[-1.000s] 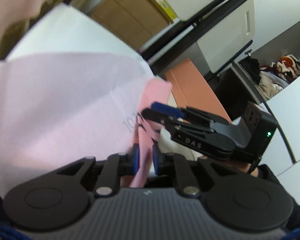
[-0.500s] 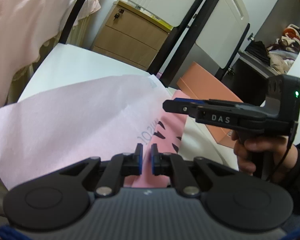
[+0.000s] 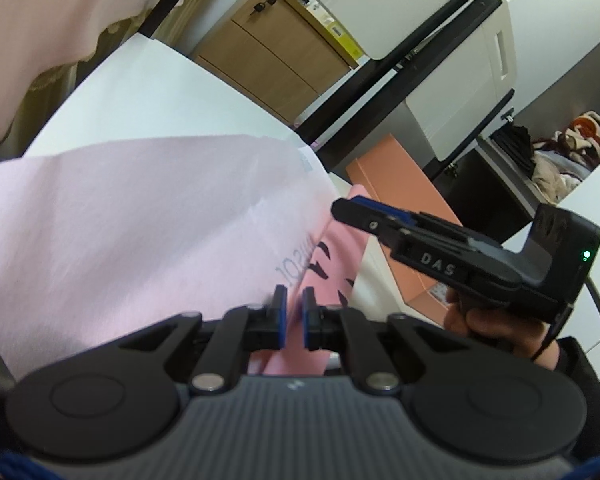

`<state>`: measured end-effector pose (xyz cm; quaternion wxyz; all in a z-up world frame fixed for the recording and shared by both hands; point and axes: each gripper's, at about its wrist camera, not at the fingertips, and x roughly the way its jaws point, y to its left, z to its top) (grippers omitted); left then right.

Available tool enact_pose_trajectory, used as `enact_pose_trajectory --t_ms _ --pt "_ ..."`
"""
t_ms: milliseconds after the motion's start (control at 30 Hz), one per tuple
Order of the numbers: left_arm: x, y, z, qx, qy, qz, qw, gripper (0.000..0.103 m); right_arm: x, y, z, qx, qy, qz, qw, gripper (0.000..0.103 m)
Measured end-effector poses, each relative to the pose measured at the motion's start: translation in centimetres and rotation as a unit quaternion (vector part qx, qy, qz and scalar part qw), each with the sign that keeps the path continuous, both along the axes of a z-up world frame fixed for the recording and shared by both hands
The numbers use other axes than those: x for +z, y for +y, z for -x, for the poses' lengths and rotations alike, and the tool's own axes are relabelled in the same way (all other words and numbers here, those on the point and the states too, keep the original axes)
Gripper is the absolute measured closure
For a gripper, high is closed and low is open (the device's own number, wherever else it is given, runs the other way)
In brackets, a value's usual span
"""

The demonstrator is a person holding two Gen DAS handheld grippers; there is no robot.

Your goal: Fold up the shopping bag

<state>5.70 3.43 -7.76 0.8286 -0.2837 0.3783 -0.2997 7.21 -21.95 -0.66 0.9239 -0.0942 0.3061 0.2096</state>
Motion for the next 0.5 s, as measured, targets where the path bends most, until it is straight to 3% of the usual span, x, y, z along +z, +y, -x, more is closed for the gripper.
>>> enact_pose_trajectory --t_ms 333,500 --pt "0.4 -0.4 0.6 0.01 -0.02 -0.025 0.9994 0.094 -1.7 0.2 -0.6 0.0 0.039 0.041 0.998 0.071" --pt "1.6 -0.5 1.6 0.015 -0.059 -0.037 0.9975 0.081 -2.3 -0.4 -0.8 0.002 0.058 0.033 0.998 0.071"
